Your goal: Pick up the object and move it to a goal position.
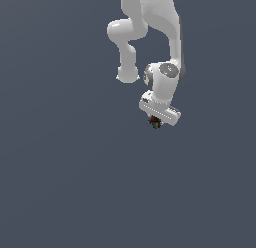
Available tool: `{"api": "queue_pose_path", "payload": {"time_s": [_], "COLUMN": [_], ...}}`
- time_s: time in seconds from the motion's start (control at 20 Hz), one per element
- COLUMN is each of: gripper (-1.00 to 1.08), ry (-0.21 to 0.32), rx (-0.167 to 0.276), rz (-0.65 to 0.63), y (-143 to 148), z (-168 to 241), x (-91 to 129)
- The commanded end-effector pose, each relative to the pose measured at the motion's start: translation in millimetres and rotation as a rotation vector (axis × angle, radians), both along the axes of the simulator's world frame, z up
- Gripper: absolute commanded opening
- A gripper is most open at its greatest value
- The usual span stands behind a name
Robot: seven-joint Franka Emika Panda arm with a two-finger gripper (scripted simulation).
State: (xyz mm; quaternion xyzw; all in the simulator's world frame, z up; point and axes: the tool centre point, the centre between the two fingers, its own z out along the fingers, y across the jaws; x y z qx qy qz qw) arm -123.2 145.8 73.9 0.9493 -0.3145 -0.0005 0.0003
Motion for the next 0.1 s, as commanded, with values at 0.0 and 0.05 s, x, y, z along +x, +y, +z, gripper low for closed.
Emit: {"api": "queue_pose_path", "payload": {"time_s": [0.0, 0.05], "gripper": [-1.0, -1.0], "ry": [-0.001, -0.001], "rx": [0.0, 0.0], "rz": [-0.001, -0.001], "y": [1.9, 2.0], "z": [1.2, 1.3], "x": [-2.9, -3.1]}}
